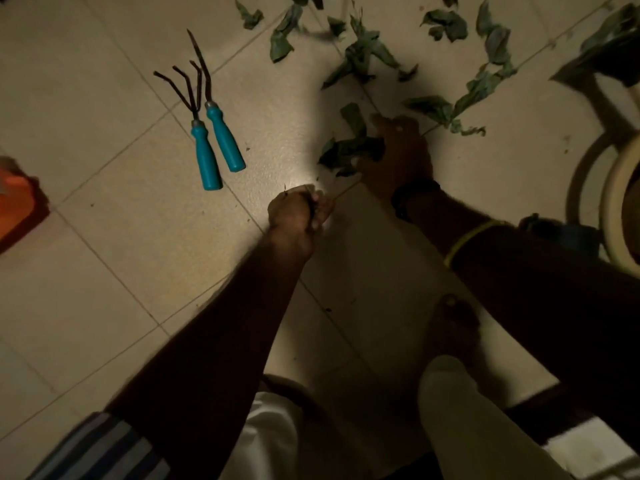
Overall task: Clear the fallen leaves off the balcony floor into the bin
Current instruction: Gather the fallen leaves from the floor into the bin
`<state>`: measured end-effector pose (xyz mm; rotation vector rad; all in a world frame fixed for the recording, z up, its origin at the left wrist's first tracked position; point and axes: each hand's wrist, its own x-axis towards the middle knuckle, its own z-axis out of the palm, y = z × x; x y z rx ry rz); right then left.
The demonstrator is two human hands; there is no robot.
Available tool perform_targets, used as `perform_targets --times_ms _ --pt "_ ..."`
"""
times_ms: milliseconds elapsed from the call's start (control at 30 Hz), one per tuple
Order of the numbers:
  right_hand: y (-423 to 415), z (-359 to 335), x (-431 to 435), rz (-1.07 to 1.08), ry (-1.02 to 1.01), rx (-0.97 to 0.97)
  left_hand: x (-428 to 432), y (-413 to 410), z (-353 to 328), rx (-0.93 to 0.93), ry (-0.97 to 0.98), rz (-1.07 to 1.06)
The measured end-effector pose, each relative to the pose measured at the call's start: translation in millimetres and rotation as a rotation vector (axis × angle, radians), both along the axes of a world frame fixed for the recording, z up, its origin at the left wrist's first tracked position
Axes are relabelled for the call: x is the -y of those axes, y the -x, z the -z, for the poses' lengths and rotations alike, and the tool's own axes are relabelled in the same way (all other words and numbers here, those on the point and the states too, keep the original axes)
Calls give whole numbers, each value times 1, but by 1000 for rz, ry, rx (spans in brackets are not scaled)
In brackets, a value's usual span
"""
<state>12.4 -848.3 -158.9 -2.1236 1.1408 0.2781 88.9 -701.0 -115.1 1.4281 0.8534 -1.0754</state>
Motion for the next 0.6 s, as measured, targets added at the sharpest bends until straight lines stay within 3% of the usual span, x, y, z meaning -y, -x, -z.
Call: perform_targets --times_ms 100,267,367,500,600 --pt "-12 27 2 -144 -5 -140 0 5 8 -21 10 -1" --pt "-9 63 -21 -111 184 27 -9 13 20 -51 10 -21" --pt "5 64 -27 -126 191 60 -15 15 21 -59 14 -38" --pt "27 37 -24 -21 56 -49 -13 20 3 -72 5 -91" --pt "36 -16 -26 174 -16 -44 -7 17 -30 -83 11 -134"
